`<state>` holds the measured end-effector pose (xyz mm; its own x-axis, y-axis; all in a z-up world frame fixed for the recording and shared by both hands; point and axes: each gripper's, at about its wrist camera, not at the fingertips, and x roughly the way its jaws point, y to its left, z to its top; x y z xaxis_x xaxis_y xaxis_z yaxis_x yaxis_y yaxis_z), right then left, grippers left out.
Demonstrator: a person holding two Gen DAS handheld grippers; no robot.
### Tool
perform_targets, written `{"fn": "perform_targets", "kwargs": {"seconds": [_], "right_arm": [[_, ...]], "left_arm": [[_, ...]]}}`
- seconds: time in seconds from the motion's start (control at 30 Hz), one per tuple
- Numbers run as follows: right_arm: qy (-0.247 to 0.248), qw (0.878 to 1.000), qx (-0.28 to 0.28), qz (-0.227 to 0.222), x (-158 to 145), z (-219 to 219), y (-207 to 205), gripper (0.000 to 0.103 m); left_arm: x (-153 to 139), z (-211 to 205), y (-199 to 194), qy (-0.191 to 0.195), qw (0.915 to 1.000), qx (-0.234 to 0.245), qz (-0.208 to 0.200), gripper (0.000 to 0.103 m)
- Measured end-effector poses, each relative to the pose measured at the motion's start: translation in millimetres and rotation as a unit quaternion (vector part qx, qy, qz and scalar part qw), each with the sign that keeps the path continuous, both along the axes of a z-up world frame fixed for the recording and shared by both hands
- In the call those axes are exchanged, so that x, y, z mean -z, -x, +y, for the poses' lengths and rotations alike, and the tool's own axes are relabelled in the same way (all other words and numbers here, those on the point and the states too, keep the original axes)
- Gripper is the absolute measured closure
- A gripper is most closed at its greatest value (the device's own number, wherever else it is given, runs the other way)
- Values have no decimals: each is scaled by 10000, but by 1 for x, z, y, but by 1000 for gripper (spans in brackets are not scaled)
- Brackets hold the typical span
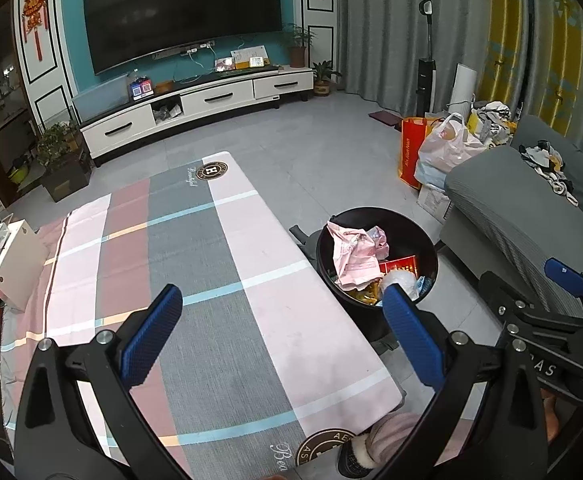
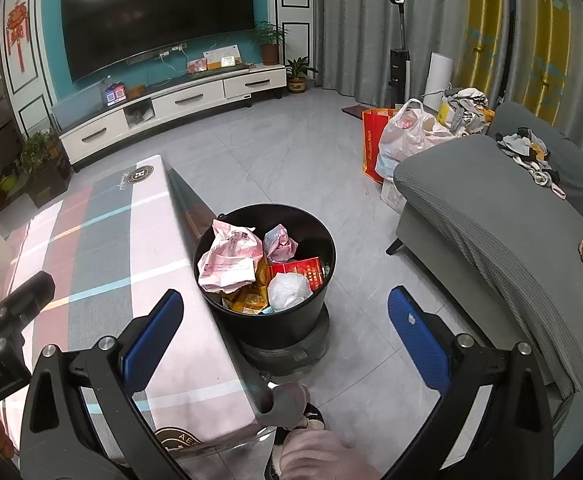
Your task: Collect trash
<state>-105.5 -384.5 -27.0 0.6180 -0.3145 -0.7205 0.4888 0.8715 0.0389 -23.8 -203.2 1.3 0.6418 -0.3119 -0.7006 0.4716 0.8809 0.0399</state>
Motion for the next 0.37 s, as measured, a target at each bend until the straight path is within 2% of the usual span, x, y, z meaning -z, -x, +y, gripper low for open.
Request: {"fn": "perform_targets", "kwargs": {"seconds": [0.37], "right_arm": [[6,10000,-7,-19,-2,1,-3,3]], "left_arm": [[1,4,-10,14,9998,-166,111,3]]}}
